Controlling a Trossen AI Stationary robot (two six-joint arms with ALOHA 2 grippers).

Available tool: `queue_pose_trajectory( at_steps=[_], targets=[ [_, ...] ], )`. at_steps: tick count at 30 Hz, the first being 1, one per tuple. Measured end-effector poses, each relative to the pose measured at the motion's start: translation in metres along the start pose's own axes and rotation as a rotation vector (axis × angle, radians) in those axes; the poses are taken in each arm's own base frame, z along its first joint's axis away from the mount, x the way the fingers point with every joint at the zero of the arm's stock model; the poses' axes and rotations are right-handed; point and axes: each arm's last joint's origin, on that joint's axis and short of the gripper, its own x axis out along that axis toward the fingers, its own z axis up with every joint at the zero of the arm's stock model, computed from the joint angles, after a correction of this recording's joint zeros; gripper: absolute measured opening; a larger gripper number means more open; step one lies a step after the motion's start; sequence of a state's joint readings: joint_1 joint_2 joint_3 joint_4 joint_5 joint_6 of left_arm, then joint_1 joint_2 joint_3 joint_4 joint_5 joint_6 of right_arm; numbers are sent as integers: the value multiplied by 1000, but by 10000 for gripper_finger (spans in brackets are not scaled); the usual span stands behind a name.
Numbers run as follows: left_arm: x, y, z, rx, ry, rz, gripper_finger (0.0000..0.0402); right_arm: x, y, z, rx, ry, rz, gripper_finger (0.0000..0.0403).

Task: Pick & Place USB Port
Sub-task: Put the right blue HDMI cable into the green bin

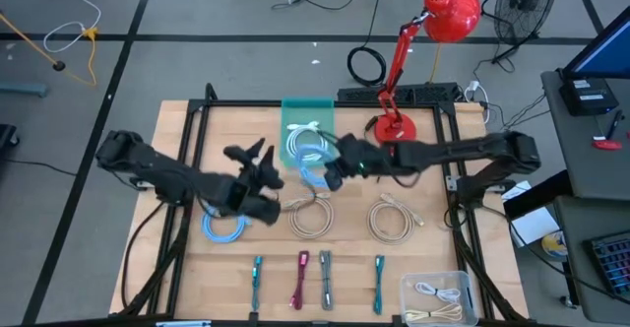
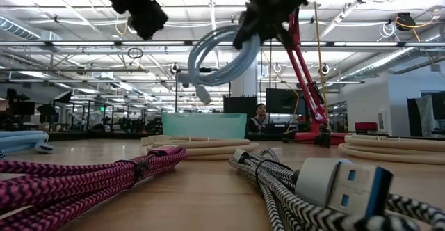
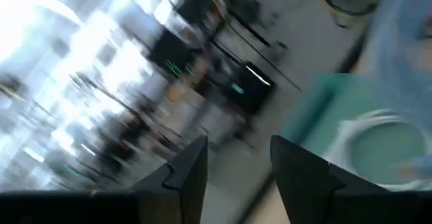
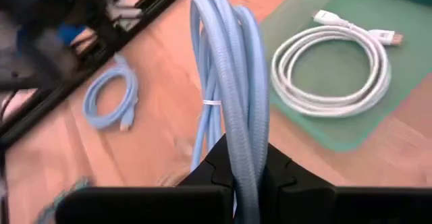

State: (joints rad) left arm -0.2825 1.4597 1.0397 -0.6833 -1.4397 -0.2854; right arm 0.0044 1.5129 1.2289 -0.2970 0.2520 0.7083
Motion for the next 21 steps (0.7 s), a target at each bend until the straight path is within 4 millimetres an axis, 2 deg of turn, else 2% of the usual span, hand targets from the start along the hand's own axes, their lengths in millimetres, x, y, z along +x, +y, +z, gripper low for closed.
queue_pose_trajectory(
  at_steps=[4, 9, 12, 15, 18, 21],
  targets=[
    [22, 9, 13, -117, 72, -246, 167, -16, 23, -22, -79, -22, 114, 10],
    [30, 16, 25, -163, 25, -542, 166, -36, 44, -47, -147, -55, 213, 10],
    [28, 24, 24, -140, 17, -572, 166, -48, 51, -57, -195, -77, 223, 10],
    [27, 36, 18, -130, 50, -522, 164, -63, 53, -64, -185, -108, 220, 10],
    [24, 43, 12, -131, 83, -565, 155, -84, 50, -57, -130, -244, 151, 10],
    [10, 39, 6, -72, 88, -680, 139, -105, 37, -36, -84, -401, 59, 10]
  ],
)
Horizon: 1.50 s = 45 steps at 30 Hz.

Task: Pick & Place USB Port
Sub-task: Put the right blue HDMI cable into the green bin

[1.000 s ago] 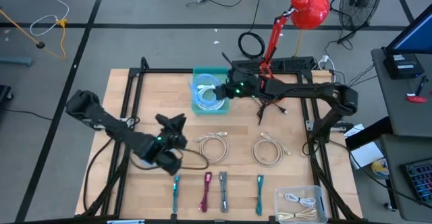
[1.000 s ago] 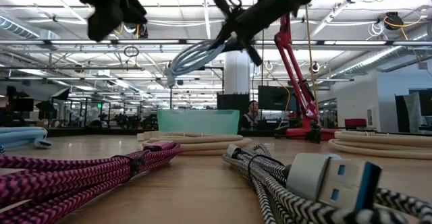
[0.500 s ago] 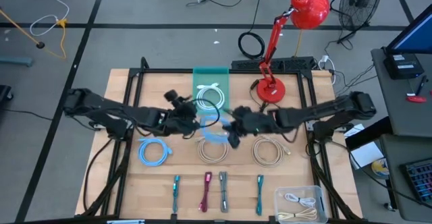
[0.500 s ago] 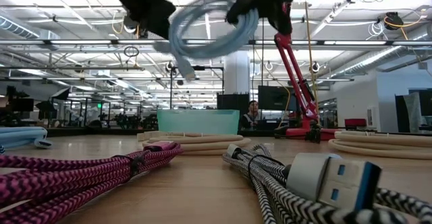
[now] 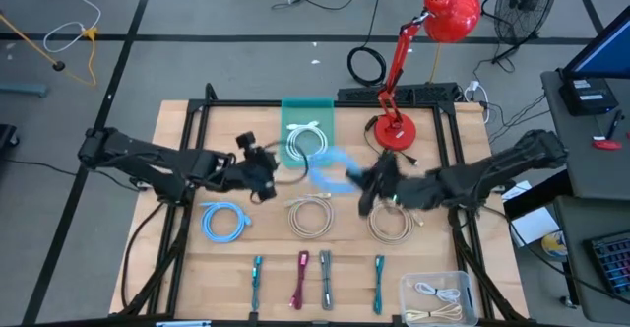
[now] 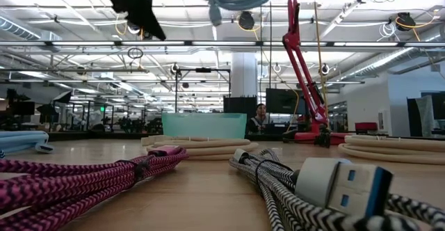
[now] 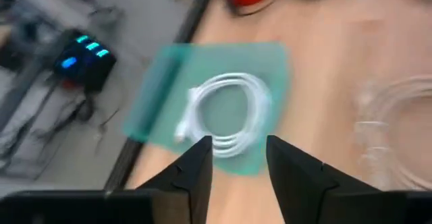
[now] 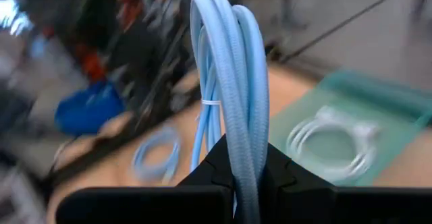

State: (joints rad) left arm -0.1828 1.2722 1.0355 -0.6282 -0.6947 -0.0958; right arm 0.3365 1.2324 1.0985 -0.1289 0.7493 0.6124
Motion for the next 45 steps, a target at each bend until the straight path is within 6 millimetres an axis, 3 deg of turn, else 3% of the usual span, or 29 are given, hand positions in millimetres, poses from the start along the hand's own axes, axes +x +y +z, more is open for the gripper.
queue_pose_trajectory(
  at_steps=[6, 11, 14, 19, 23, 29, 33, 39, 45],
  targets=[
    [-35, -46, 8, 157, -208, 28, 99, 2, -36, 51, 122, -107, 73, 10],
    [-58, -84, 14, 374, -322, 388, 89, 18, -65, 78, 281, -148, 166, 10],
    [-50, -103, 24, 559, -272, 529, 88, 33, -68, 87, 362, -192, 269, 10],
    [-11, -117, 34, 859, -177, 579, 88, 57, -67, 87, 444, -189, 367, 10],
    [24, -108, 38, 895, -69, 631, 88, 71, -66, 75, 439, -127, 329, 10],
    [57, -66, 47, 652, 84, 784, 88, 71, -67, 73, 413, -90, 339, 11],
    [39, -48, 53, 577, 74, 804, 87, 60, -74, 81, 397, -106, 314, 11],
    [-12, -56, 55, 609, -60, 723, 87, 45, -95, 102, 448, -208, 255, 11],
    [-27, -60, 79, 754, -85, 667, 87, 49, -103, 111, 545, -252, 285, 11]
  ],
)
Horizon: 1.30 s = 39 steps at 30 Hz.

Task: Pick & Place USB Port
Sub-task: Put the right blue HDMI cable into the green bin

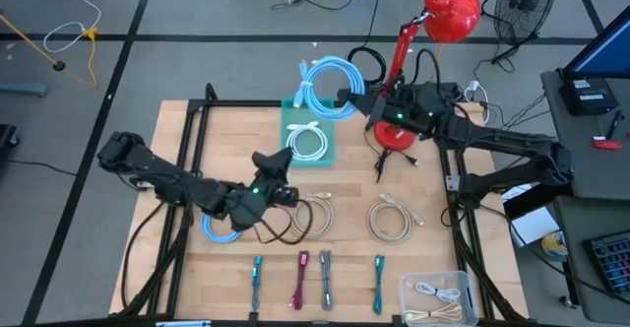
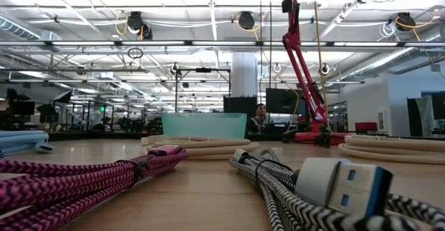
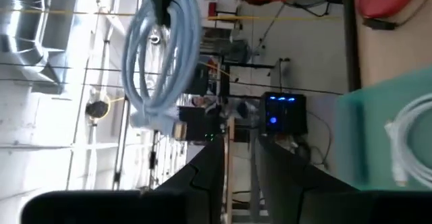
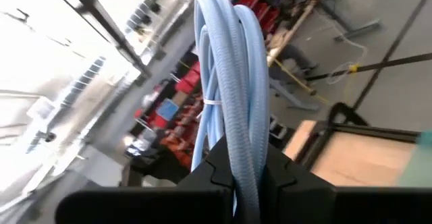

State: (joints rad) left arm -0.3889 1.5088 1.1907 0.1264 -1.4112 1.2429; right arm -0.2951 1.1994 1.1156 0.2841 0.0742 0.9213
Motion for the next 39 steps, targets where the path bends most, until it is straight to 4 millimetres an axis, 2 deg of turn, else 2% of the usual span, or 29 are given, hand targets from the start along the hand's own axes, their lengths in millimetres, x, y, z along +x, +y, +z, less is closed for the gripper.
queue_pose_trajectory(
  at_steps=[6, 15, 18, 21, 24, 27, 29, 34, 39],
  targets=[
    [19, 20, 16, 37, 24, 2, 60, 6, -4, -4, 9, 11, -7, 11],
    [26, 46, 22, 29, -31, 6, 3, 6, -6, 3, 31, 50, 55, 11],
    [23, 61, 25, -82, -52, 31, 3, 6, -6, 1, 11, 83, 65, 11],
    [12, 79, 25, -310, -92, 58, 2, 5, -4, -8, -60, 146, 64, 11],
    [-3, 109, 11, -541, -125, 88, 3, 3, -1, -23, -187, 221, 59, 11],
    [-13, 140, -14, -754, -139, 103, 6, 0, 7, -40, -312, 297, 89, 11],
    [-17, 153, -31, -880, -120, 99, 3, -5, 12, -54, -409, 364, 111, 11],
    [-29, 164, -64, -976, -15, 72, 9, -22, 23, -99, -538, 528, 214, 11],
    [-52, 166, -79, -1091, -65, 9, 22, -41, 24, -135, -592, 605, 283, 11]
  ],
)
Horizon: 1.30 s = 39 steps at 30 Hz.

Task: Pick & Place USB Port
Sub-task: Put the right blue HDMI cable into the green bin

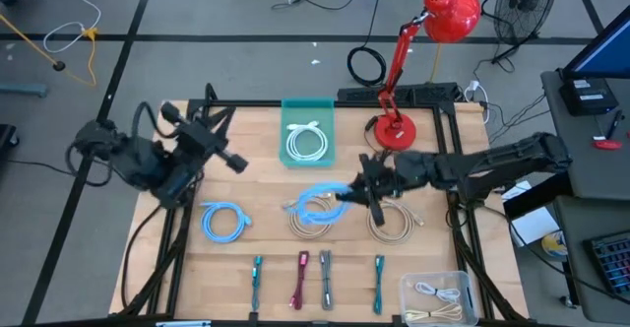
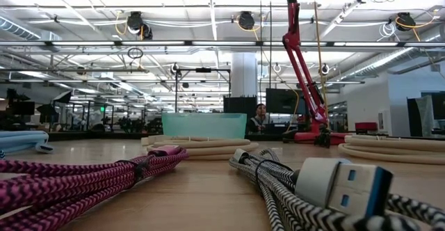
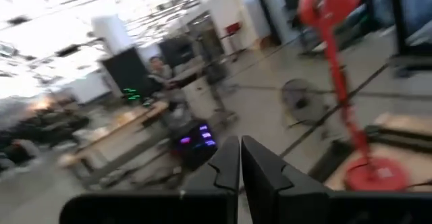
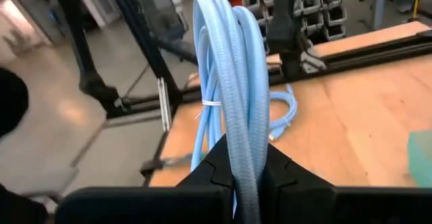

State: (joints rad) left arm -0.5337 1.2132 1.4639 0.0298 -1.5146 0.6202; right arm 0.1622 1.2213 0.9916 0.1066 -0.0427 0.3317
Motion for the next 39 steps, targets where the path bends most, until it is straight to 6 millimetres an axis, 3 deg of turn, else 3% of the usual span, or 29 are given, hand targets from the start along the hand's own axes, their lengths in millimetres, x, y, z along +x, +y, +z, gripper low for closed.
queue_pose_trajectory(
  at_steps=[5, 9, 14, 17, 23, 27, 34, 39],
  targets=[
    [-24, 0, -5, -172, -112, -335, 17, 2, 6, -21, -45, 16, -77, 11],
    [-17, -5, -23, -315, -9, -766, 6, 3, 9, -26, -64, -29, -43, 11],
    [9, -22, -53, -248, 265, -834, 18, 3, 10, -34, -84, -30, -23, 11],
    [31, -26, -56, -266, 324, -867, 39, 3, 10, -39, -99, -28, -20, 11],
    [69, -47, -68, -264, 454, -1136, 98, 3, 6, -43, -84, -22, -35, 12],
    [89, -64, -78, -256, 513, -1139, 139, 4, 4, -44, -83, -17, -42, 12],
    [105, -93, -85, -276, 521, -1292, 171, 4, 0, -44, -79, -27, -121, 13],
    [106, -97, -86, -281, 525, -1306, 173, 5, -2, -45, -81, -24, -152, 13]
  ],
)
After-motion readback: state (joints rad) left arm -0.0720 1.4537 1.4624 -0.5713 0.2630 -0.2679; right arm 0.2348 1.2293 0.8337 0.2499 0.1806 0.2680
